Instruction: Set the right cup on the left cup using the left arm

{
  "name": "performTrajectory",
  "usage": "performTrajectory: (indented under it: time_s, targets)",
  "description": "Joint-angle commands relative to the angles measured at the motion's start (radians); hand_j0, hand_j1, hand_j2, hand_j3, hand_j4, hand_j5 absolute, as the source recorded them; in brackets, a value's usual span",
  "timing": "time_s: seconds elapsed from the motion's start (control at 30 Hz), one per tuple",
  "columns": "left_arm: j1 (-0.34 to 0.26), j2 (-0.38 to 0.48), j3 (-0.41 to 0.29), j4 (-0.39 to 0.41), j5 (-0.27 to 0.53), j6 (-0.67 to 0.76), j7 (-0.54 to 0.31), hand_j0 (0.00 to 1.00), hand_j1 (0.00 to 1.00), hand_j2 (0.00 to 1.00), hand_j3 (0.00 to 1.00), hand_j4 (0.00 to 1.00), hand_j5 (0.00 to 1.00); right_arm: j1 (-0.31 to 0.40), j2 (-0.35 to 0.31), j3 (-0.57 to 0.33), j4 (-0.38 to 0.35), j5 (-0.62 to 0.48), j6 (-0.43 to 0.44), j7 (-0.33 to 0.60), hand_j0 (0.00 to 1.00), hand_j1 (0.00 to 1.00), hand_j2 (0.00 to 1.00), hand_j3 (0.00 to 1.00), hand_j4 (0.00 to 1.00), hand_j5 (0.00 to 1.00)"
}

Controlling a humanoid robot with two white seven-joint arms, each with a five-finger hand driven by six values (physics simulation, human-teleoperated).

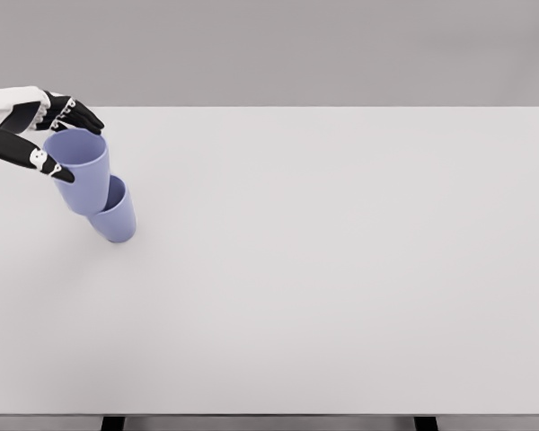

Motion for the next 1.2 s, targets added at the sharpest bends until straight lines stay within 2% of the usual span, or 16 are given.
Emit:
performTrajectory:
  time_s: [0.0,0.53,1.17]
  targets:
    - [0.000,0.000,0.004,0.000,0.003,-0.001,0.000,0.66,0.66,0.66,0.66,0.66,0.66,0.000,0.000,0.000,0.000,0.000,0.000,0.000,1.00,1.00,1.00,1.00,1.00,1.00]
    - [-0.009,-0.026,0.010,0.000,0.003,-0.001,0.000,0.66,0.66,0.66,0.66,0.66,0.66,0.000,0.000,0.000,0.000,0.000,0.000,0.000,1.00,1.00,1.00,1.00,1.00,1.00]
    - [0.000,-0.055,0.016,0.044,-0.005,-0.002,0.000,0.66,0.66,0.66,0.66,0.66,0.66,0.000,0.000,0.000,0.000,0.000,0.000,0.000,1.00,1.00,1.00,1.00,1.00,1.00]
